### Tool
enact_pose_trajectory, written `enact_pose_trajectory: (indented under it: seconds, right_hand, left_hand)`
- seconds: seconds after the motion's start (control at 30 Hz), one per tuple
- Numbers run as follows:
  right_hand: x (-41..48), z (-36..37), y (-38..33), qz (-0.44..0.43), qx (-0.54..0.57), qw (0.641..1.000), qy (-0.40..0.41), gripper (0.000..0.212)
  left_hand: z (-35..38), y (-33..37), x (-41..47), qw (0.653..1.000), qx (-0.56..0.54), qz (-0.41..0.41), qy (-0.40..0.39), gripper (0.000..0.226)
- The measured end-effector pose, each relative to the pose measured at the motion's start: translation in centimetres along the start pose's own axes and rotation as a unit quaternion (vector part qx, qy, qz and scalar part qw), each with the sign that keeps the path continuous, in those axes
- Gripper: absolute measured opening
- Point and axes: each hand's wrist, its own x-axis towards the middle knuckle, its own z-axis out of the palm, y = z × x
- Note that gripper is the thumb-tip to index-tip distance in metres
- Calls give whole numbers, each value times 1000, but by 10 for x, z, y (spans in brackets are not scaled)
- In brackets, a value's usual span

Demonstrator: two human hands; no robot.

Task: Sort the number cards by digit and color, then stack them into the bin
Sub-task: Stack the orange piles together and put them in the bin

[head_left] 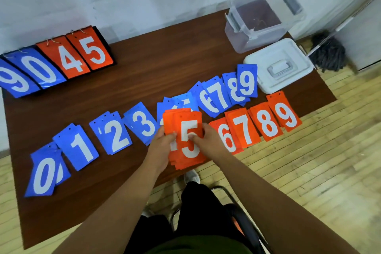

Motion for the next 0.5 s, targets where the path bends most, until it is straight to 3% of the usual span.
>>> enact_pose_trajectory:
  seconds: [0.07,0.13,0.23,0.33,0.5]
  right_hand:
    - [2,8,3,-12,-89,995,37,61]
    - [1,7,4,9,-102,993,51,66]
    - [1,-4,12,-13,-109,993,34,61]
    - [4,-20,33,1,-102,993,52,50]
    - [6,-33,84,22,-283,953,108,45]
  left_hand:
    - [12,0,2,1000,-3,-2,-1,25]
    - [19,0,3,1000,25,-7,-7,19]
    - [26,-2,6,996,88,-1,-20,30]
    - [29,-7,13,996,90,-10,21,38]
    - [32,-13,19,995,87,-20,46,41]
